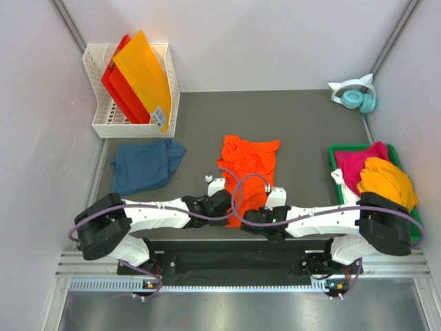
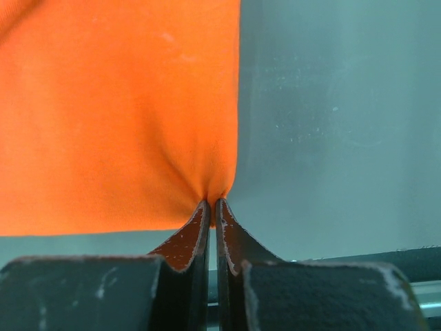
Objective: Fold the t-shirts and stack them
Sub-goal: Fold the tshirt
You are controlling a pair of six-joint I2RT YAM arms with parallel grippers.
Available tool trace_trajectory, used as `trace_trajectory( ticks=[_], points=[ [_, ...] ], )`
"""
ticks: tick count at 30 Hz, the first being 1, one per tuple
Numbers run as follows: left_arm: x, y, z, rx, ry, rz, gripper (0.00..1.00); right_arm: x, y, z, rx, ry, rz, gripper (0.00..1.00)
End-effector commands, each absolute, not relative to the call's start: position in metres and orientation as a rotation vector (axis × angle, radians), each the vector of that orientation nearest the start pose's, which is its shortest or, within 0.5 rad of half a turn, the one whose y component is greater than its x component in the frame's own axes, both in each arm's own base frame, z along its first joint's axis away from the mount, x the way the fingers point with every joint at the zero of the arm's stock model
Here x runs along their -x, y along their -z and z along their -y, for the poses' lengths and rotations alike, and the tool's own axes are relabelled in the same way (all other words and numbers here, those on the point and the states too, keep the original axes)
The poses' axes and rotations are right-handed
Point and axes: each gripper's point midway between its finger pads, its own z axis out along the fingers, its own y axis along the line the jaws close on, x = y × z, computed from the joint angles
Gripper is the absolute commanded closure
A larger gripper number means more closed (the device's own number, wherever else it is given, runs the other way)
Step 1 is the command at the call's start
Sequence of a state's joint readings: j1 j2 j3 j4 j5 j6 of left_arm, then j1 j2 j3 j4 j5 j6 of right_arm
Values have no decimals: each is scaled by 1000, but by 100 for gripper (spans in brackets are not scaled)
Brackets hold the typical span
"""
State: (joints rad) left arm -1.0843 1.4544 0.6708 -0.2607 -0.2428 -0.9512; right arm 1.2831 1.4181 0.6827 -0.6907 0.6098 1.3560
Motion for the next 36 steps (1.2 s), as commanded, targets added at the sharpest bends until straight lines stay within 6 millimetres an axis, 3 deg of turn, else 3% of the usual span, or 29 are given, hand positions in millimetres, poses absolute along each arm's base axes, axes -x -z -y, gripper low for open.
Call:
trace_trajectory(
  ticks=[1, 10, 19, 24, 31, 36],
  points=[
    [-116, 5, 212, -136, 224, -2759, 100, -105, 2, -185, -129, 103, -2619, 100],
    [-143, -65, 219, -54, 344, -2553, 100, -136, -62, -202, -130, 51, -2457, 100],
    [-168, -103, 232, -11, 337, -2448, 100, -165, -112, -206, -130, 24, -2357, 100],
    [-196, -137, 239, -19, 309, -2329, 100, -196, -134, -192, -186, 34, -2306, 100],
    [-231, -170, 251, -19, 279, -2249, 100, -247, -177, -183, -192, 20, -2222, 100],
    [-268, -193, 248, 33, 282, -2203, 100, -286, -200, -177, -191, 38, -2178, 100]
  ],
)
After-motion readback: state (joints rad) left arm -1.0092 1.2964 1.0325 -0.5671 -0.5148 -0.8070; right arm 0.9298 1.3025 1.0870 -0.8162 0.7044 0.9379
